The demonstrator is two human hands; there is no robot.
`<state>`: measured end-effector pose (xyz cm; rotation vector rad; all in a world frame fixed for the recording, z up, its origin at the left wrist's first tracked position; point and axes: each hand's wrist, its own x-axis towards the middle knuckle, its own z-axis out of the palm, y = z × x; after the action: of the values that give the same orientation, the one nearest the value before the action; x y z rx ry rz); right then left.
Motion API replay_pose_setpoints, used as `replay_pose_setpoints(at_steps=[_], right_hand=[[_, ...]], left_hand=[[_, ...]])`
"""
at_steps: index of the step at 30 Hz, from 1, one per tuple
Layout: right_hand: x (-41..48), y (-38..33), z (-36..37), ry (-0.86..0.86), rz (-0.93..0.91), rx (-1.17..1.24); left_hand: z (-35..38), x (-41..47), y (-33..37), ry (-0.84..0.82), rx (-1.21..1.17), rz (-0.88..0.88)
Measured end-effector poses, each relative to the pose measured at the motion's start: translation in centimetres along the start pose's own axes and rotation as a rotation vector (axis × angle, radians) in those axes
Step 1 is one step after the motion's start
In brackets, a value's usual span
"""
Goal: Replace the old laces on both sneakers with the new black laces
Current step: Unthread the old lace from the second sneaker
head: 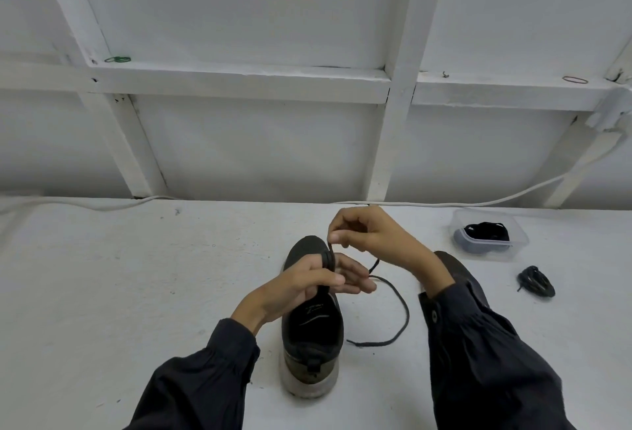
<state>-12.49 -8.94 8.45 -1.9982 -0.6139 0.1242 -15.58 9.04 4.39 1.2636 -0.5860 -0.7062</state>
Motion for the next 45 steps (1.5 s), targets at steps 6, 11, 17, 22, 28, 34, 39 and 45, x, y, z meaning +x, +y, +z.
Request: replay_pose_setpoints(at_steps=[6, 11, 17, 22, 28, 34, 39, 45], right_hand=[[-1.0, 3.2, 3.7, 0.15, 0.09, 0.1], [-3.2, 3.4, 7.2, 0.069, 0.183, 0.05], [-4.4, 1.0, 4.6, -0.15, 0.099, -0.165], [-3.3, -0.8, 0.9, -0.131, 0.042, -0.126], [-0.3, -0.5, -1.0, -0.065, -0.005, -0.218], [-0.4, 1.9, 2.5, 0.027, 0.035, 0.082], [-2.7, 3.7, 6.1, 0.01, 0.186, 0.181], [-4.5, 2.3, 5.6, -0.143, 0.087, -0.068]], left_hand=[[0.5, 0.0, 1.0, 0.0, -0.042, 0.099], [0.3, 0.5, 1.8, 0.153, -0.053, 0.136], [-0.6, 0.5, 1.0, 0.197, 0.019, 0.046], [-0.4, 0.0, 0.2, 0.185, 0.033, -0.043], [1.0, -0.3, 0.3, 0.066, -0.03, -0.047], [0.9, -0.3, 1.0, 0.037, -0.091, -0.005], [0.0, -0.4, 1.6, 0.059, -0.173, 0.024], [-0.4, -0.2, 1.3, 0.128, -0.13, 0.021]])
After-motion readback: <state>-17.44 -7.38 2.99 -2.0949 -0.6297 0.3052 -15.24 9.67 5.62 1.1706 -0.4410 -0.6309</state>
